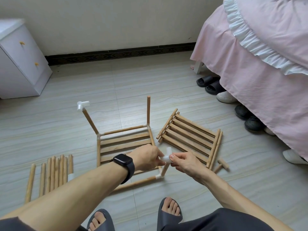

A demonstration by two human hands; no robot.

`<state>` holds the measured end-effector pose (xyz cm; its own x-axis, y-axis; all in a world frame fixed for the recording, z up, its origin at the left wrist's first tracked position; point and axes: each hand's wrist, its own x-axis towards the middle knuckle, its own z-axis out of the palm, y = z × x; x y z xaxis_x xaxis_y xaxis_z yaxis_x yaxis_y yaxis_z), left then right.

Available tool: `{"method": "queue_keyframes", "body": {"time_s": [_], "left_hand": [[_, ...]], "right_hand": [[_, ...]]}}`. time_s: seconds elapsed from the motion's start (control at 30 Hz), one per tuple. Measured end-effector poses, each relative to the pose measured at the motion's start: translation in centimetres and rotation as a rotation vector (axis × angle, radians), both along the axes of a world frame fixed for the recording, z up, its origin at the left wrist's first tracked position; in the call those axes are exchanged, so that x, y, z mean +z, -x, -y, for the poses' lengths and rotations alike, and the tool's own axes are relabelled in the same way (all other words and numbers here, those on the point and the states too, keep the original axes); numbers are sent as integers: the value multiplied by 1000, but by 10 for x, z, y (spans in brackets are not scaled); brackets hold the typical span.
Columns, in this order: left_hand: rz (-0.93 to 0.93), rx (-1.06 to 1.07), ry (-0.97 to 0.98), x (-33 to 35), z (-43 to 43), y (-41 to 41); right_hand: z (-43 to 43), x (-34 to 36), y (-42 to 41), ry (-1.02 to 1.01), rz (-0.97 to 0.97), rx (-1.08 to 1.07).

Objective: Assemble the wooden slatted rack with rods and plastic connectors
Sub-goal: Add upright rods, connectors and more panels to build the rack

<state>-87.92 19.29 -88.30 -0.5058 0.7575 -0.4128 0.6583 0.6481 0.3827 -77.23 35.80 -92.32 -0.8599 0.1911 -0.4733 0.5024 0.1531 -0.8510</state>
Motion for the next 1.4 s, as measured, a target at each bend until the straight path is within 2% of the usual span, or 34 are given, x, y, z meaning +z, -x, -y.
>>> {"method": "queue_keyframes", "body": {"time_s": [0.23, 0.37, 0.47, 0.6, 0.7, 0.77, 0.87, 0.97, 1.07, 1.2, 1.4], "left_hand": [[-28, 30, 28, 7, 2, -8], [-73, -9, 89, 19, 7, -8], [-101, -10, 158, 41, 24, 6], [37, 293, -34, 76, 81, 48], [25, 586, -243, 76, 146, 69], [8, 781, -334, 63, 192, 68], [14, 1015, -341, 26, 257, 47], [81, 1139, -248, -30, 303, 14], [195, 1152, -14, -92, 327, -24], [338, 1122, 264, -159, 338, -66], [382, 1016, 518, -213, 342, -99]], "right_hand": [[1, -2, -2, -194, 11, 92], [6, 7, 3, -278, 38, 86], [11, 18, 7, -390, -39, 29], [29, 31, 14, -712, -290, -45], [52, 39, 27, -871, -551, 78], [69, 36, 39, -855, -624, 187], [94, 18, 55, -717, -523, 360], [114, -17, 66, -670, -387, 515], [130, -58, 73, -687, -167, 642], [146, -108, 73, -763, -48, 737], [164, -182, 61, -855, 236, 1076]]}}
